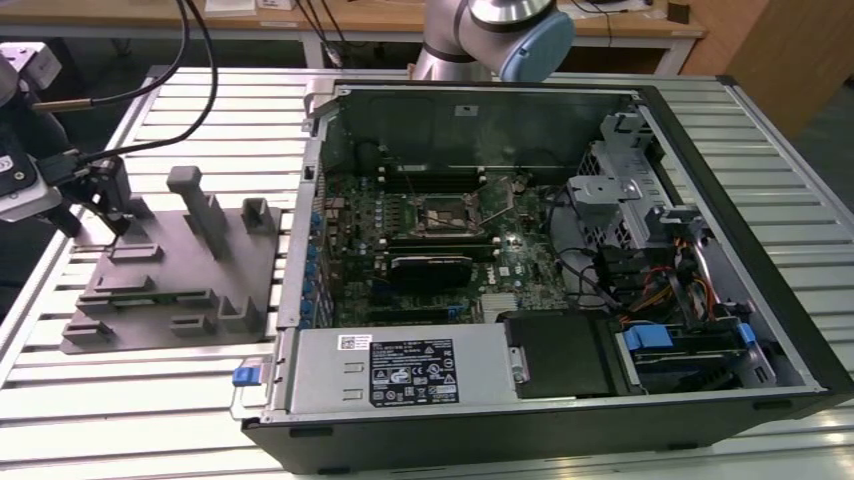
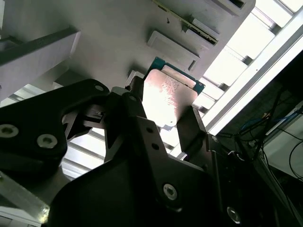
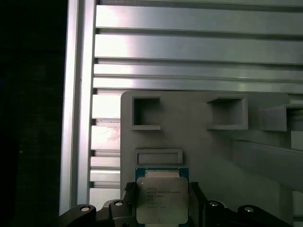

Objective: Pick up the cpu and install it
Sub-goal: 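Pick up the cpu and move it towards the insertion slot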

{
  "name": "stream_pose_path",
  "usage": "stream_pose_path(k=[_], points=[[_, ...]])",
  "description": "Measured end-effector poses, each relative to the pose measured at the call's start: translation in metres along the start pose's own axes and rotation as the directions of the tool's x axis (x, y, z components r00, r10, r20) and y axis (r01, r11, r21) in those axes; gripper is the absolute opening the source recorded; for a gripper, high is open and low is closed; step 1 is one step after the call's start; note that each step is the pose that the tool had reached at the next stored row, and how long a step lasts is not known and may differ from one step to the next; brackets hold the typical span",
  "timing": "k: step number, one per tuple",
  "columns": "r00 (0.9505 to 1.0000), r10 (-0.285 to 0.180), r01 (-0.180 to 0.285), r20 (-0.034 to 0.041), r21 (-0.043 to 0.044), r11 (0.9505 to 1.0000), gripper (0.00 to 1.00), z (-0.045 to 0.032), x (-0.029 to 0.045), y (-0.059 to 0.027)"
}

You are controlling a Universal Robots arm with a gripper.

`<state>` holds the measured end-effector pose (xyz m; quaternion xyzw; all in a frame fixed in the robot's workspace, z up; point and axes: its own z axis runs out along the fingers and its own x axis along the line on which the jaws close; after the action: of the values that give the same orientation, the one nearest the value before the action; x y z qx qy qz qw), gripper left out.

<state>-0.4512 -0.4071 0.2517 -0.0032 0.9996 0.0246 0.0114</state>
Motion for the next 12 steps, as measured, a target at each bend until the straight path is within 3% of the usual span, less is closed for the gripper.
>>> stream_pose_path(k=[12], points=[[1.0, 0.0, 0.0, -0.0004, 0.0, 1.0, 0.53, -0.0059, -0.0002, 0.0003]])
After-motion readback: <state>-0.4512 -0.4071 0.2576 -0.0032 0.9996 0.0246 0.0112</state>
